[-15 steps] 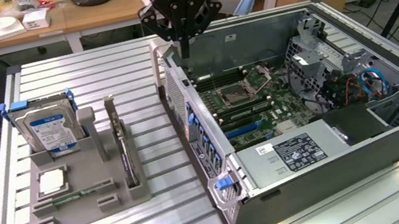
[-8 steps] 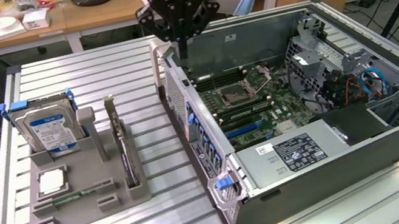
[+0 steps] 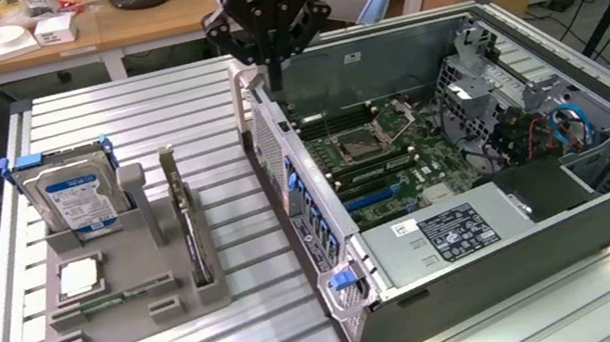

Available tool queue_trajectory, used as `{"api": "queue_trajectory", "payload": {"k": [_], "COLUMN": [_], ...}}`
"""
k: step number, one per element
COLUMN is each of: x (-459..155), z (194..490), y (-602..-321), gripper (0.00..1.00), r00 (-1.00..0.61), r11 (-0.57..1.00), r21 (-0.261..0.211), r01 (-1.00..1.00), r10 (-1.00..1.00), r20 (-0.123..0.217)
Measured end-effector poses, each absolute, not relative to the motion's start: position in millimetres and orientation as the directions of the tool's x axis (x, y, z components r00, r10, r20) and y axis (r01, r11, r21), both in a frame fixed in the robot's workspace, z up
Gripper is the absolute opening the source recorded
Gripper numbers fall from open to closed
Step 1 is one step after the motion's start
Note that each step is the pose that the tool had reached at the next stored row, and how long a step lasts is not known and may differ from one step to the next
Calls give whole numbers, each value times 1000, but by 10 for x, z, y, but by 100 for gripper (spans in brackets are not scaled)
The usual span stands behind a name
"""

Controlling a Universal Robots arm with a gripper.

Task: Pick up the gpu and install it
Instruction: 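Reach for the gpu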

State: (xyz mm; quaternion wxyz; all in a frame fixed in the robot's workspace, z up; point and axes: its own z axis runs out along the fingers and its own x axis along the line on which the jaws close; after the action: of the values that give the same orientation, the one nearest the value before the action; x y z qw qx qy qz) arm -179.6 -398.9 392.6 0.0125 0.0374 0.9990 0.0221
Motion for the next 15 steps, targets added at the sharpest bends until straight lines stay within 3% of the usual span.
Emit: {"api": "queue_trajectory", "payload": {"k": [15], "x": [-1855], "z": [3926], "y": [-3988], "gripper": [11], "r00": [-997], "r11": [996], "r21": [45], "r01": [74], "r10": [75], "r20": [-23]}}
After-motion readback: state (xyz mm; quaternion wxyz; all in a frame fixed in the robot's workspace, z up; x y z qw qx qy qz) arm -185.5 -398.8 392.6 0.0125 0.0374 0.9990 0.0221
